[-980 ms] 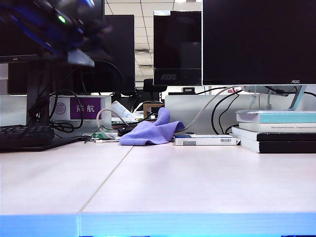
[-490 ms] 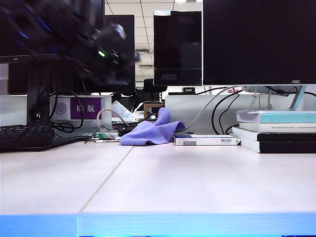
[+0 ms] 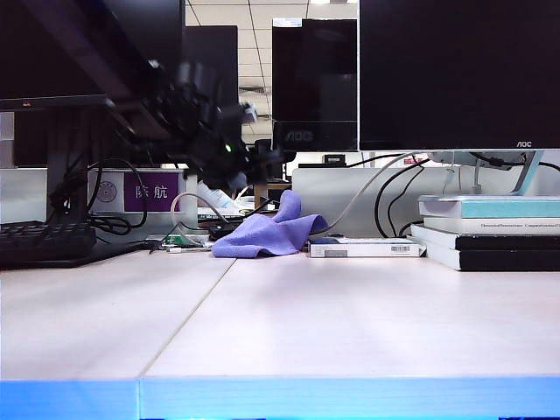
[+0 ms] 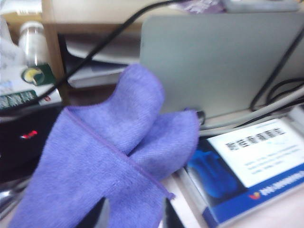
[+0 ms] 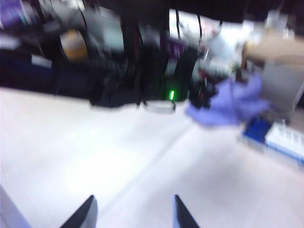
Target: Wipe the table from front to back using the rag.
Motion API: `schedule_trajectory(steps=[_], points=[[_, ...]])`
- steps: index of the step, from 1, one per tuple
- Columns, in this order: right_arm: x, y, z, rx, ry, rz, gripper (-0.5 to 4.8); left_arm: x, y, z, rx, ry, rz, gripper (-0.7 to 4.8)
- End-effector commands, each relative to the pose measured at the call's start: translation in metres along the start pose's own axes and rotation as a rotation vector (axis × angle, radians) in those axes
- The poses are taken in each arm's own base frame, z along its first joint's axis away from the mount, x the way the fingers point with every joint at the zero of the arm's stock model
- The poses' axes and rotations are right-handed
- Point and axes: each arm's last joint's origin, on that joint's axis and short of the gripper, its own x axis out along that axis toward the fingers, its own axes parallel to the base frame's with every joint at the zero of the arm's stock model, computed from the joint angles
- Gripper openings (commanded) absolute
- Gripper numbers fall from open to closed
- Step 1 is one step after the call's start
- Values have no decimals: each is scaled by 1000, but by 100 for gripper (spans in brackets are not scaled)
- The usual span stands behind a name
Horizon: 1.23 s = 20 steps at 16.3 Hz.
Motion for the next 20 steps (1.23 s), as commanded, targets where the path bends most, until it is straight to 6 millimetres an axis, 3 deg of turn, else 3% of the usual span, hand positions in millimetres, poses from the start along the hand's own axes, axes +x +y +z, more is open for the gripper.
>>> schedule_trajectory(steps=[1,2,3,5,14,20], points=[[-1,0,-3,8,37,-25,208,16,1,-6,2,12,17,161],[2,-1,-4,10,54,-26,206,21,2,-10,2,13,21,161],[3,-1,-5,10,68,-26,162,25,3,-14,-5,14,21,161],[7,-1,-6,11,81,-26,4,30,4,-17,-4,11,46,161],[10,-1,-5,10,75,-24,4,60,11,-21,-12,-25,88,189],[10,-1,-9,19,111,-19,4,73,16,-63,-53,50,96,217]])
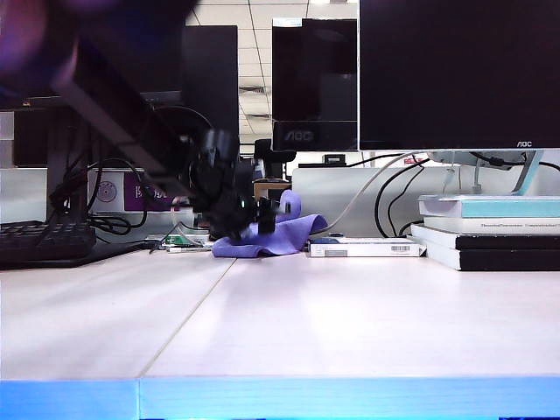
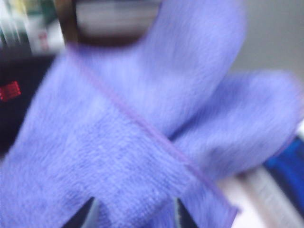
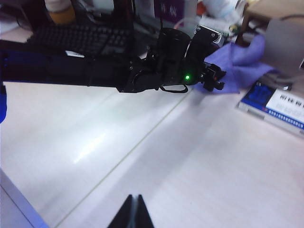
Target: Wipe the table from front to back using the rag.
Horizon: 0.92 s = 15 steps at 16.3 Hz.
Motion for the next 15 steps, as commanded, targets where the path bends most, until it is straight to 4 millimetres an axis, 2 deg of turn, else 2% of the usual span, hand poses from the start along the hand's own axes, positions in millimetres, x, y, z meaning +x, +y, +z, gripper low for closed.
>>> schedule_trajectory(steps=[1,3,5,6,11,15], points=[[-1,0,1,3,-11,3,4,4,-1,-9,-31,2,2,218],[-1,0,1,3,-11,3,4,7,1,-15,-45,4,17,212],[-1,0,2,3,-12,2,4,7,2,-20,-42,51,22,41],[-1,0,1,3,-11,2,4,6,2,-23,-38,75,24,-5],[-1,0,2,3,-12,2,4,4,1,-28,-33,173,14,-6],[-1,0,1,3,-11,2,4,-2,-1,-21,-32,209,15,-6]])
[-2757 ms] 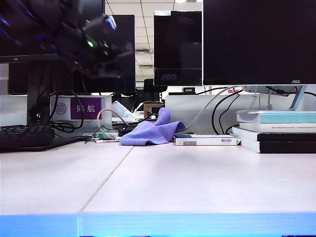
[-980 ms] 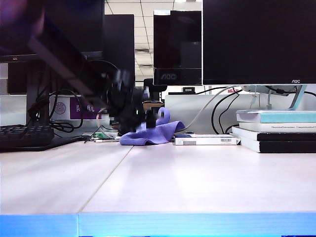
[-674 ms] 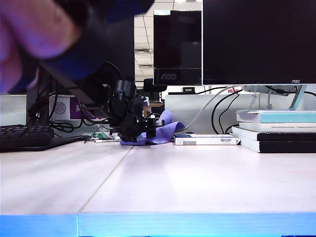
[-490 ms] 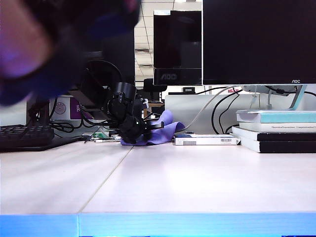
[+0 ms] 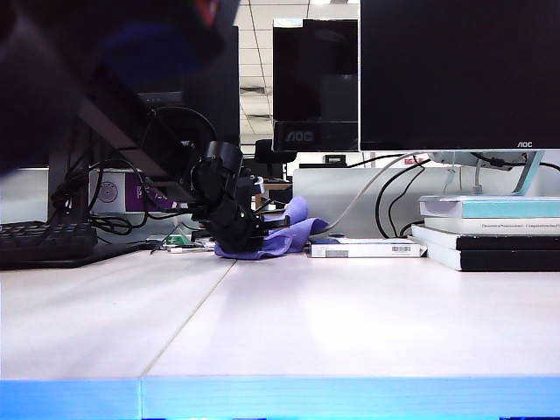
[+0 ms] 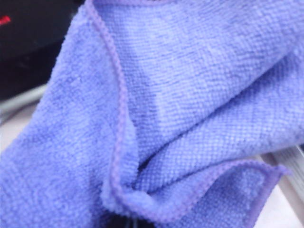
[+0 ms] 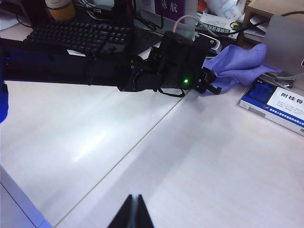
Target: Wipe the table from front to back using the rag.
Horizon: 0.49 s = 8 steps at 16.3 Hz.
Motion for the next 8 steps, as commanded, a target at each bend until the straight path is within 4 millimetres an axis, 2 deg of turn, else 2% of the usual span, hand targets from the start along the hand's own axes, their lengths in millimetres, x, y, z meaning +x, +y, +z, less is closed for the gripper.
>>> schedule_trajectory(steps=[1,4,8], points=[[-1,0,2,2,-18,3,4,-3,-1,-7,5,95,2,-6],[-1,0,2,2,-19,3,4,-4,1,-11,-21,153,2,-6],[-1,0,2,2,-18,3,4,-13,-6,2,-17,157,-1,-6]])
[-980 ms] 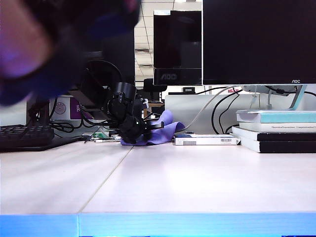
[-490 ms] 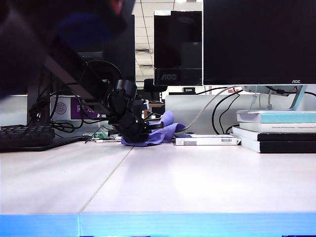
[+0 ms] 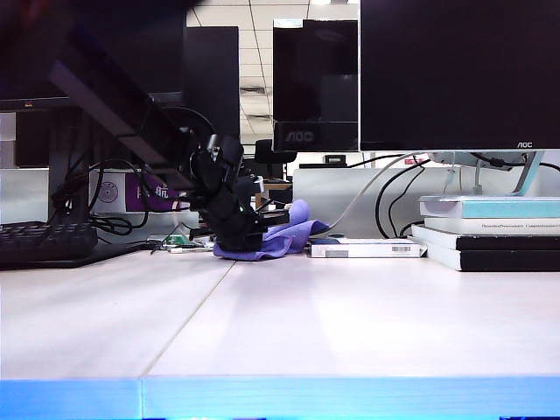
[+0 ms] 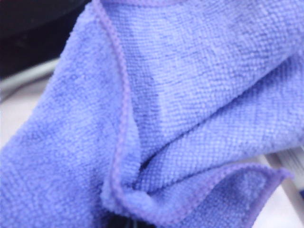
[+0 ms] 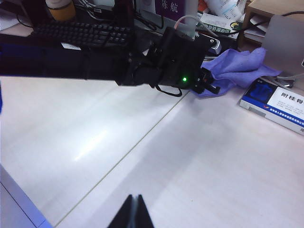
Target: Wipe the table from front to back using the rag.
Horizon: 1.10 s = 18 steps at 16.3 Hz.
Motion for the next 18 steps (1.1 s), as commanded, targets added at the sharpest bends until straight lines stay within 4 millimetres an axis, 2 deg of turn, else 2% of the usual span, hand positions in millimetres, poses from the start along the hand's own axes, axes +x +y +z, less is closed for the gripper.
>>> schedule_trajectory(steps=[1,4,8,10,15,18], points=[[-1,0,2,2,-19,3,4,-4,-5,-3,5,73,1,-6],[-1,0,2,2,-19,3,4,-8,-12,-7,15,123,-3,-6],[-1,0,2,2,-19,3,4,-19,-11,-14,16,118,11,-6],[-1,0,2,2,-19,3,4,-28,-10,-21,16,131,9,-6],[-1,0,2,2,-19,3,4,-59,-11,-25,37,164,-8,-6],[-1,0,2,2,-19,3,4,-68,-18,-23,67,210,-25,-6]])
